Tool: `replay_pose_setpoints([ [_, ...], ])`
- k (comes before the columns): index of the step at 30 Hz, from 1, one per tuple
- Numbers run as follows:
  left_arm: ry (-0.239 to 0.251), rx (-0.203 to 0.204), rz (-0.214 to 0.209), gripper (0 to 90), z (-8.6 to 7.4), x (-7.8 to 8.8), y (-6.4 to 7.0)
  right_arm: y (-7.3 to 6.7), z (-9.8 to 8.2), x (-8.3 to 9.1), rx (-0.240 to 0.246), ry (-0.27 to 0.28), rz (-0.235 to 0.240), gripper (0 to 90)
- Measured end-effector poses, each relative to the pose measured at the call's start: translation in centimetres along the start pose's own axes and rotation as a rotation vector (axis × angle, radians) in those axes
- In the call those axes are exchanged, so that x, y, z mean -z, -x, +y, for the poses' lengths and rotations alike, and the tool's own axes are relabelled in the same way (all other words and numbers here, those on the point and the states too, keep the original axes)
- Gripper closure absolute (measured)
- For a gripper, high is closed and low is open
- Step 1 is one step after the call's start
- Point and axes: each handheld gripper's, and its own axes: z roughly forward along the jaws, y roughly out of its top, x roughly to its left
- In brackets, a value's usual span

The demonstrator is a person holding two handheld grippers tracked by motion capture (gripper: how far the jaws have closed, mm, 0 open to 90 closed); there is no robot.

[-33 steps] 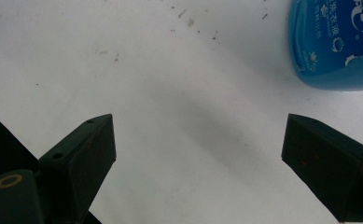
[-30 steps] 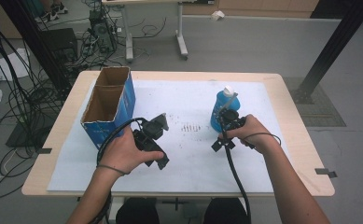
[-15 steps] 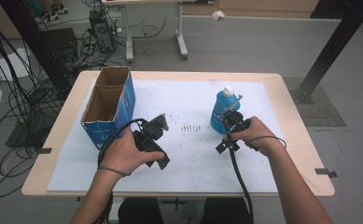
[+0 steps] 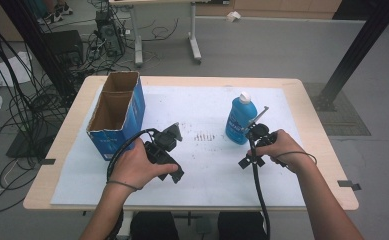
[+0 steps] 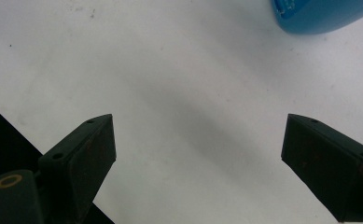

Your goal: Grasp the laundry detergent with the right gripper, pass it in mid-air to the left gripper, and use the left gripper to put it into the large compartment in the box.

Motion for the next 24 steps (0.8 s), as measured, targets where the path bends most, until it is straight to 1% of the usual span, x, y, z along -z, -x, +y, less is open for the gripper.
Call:
replay_pose_setpoints([
  [1, 0.004, 0.002, 0.000, 9.7, 0.2, 0.0, 0.1, 0.3, -0.3, 0.1, -0.001, 0.001, -0.005, 9.7],
  [2, 0.004, 0.002, 0.000, 9.7, 0.2, 0.0, 0.1, 0.3, -0.3, 0.1, -0.001, 0.001, -0.005, 9.7],
  [5, 0.001, -0.004, 0.002, 9.7, 0.5, 0.1, 0.1, 0.9, -0.8, 0.2, -0.016, 0.002, -0.004, 9.7],
  [6, 0.001, -0.004, 0.002, 9.7, 0.5, 0.1, 0.1, 0.9, -0.8, 0.2, -0.016, 0.002, -0.004, 9.7],
  [7, 0.002, -0.005, 0.003, 9.7, 0.6, 0.1, 0.1, 1.3, -1.0, 0.1, -0.019, 0.004, -0.007, 9.7],
  [10, 0.002, -0.004, 0.004, 9.7, 0.7, 0.2, 0.1, 1.6, -1.2, 0.1, -0.022, 0.001, -0.004, 9.7],
  [11, 0.009, -0.003, 0.007, 9.7, 0.7, 0.2, 0.1, 1.8, -1.4, 0.1, -0.026, 0.002, -0.008, 9.7],
  [18, 0.013, -0.002, 0.000, 9.8, 0.9, -0.1, 0.0, 2.4, -1.7, 0.1, -0.030, 0.015, -0.011, 9.6],
  [19, 0.017, -0.002, 0.000, 9.9, 0.9, -0.2, 0.0, 2.6, -1.8, 0.0, -0.032, 0.019, -0.016, 9.7],
  [24, 0.013, -0.002, 0.000, 9.9, 1.0, -0.3, -0.1, 2.8, -2.0, -0.3, -0.032, 0.028, -0.013, 9.7],
])
